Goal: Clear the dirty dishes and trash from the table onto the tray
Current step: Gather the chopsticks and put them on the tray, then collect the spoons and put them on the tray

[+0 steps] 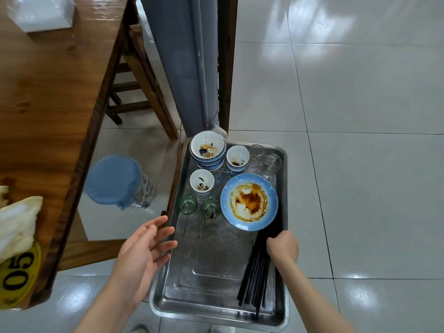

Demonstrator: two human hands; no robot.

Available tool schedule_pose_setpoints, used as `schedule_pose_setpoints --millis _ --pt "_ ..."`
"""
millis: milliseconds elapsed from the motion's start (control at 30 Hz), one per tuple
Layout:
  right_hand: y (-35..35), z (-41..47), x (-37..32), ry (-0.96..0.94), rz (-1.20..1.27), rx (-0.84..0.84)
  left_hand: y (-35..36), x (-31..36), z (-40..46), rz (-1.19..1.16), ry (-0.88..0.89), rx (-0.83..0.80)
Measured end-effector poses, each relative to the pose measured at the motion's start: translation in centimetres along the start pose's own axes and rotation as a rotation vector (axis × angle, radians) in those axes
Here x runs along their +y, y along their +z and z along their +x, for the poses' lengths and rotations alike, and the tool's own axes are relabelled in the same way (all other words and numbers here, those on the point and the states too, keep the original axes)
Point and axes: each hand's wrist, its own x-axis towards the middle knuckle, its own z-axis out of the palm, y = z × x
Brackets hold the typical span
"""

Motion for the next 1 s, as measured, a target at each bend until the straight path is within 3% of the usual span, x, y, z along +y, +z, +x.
schedule_pose_setpoints --millis 233,367,567,733,1000 --pt "-1.8 -2.4 -2.8 -0.232 -0.009 0.043 -0.8 1.1 -0.2 -0.048 0.021 -0.008" --pt "-4.2 -5.2 -5.6 -0.425 0.039 -0.029 -1.5 2.7 -1.1 -0.058 0.066 -0.027" --pt "-8.4 -12.6 -10.5 -0.739 -0.026 -0.231 -3.8 6.4 -4.4 0.185 0.277 -0.039" --pt "-11.1 -20.9 -14.6 -0.955 -0.066 -0.283 -8.2 9.8 -9.0 0.369 0.433 -0.048" --pt "-9.7 -31.6 -20.9 -1.054 -0.137 -0.351 -18.7 13.4 -11.7 0.621 0.479 0.143"
